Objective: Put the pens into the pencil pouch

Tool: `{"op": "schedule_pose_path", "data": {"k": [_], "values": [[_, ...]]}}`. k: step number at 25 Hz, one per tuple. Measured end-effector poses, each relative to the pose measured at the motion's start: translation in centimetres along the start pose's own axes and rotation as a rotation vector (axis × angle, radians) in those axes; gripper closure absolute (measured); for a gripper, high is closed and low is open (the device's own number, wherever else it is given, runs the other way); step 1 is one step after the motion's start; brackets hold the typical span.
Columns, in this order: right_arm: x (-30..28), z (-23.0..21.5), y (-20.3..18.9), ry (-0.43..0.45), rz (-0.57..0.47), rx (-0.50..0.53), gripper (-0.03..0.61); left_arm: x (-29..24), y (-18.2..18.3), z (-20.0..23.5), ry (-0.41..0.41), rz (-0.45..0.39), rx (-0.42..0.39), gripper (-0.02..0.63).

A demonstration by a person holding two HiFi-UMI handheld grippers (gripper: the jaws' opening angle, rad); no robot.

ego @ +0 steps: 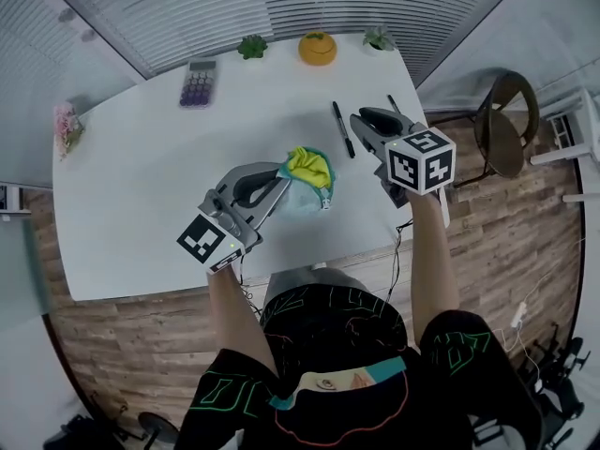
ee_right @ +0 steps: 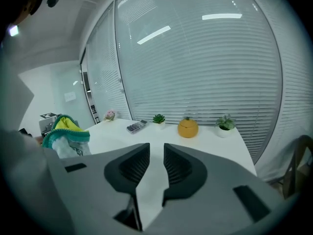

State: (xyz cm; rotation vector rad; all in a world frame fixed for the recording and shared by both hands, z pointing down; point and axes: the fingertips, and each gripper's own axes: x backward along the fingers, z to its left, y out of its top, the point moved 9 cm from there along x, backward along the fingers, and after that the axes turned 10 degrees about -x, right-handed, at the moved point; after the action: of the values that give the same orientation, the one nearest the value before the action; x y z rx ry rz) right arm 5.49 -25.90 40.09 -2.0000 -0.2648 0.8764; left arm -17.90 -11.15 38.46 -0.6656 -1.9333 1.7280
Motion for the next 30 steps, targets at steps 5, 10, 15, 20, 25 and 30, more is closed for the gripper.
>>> {"op": "schedule_pose_path", "data": {"k": [5, 10, 15, 20, 25, 30], "values": [[-2.9, -1.3, 0.1, -0.039, 0.066, -0.028, 0.502, 0.0, -0.7, 1.6, -0.011, 0.007, 0.010, 0.609], [-5.9, -2.8, -0.5, -0.071, 0.152, -0.062, 0.494, 0.1, -1.2, 2.8, -0.015, 0.012, 0.021, 0.609], [-9.5, -4.3, -0.8, -0.111, 0.258, -0.083, 0.483, 0.3, -2.1, 3.9, -0.031, 0.055, 0.044, 0.609], [-12.5, -5.8, -1.0, -0.153, 0.378, -0.113, 0.483, 0.5, -2.9, 5.1, -0.032, 0.066, 0.059, 0.609], [-15.1, -7.1, -1.8, -0.195, 0.520, -0.125, 0.474, 0.4, -3.9, 6.2, -0.035, 0.069, 0.072, 0.609], [-16.1, -7.5, -1.9, -0.224, 0.596, -0.129, 0.480, 0.1, -4.2, 6.5, -0.039, 0.075, 0.082, 0.609]]}}
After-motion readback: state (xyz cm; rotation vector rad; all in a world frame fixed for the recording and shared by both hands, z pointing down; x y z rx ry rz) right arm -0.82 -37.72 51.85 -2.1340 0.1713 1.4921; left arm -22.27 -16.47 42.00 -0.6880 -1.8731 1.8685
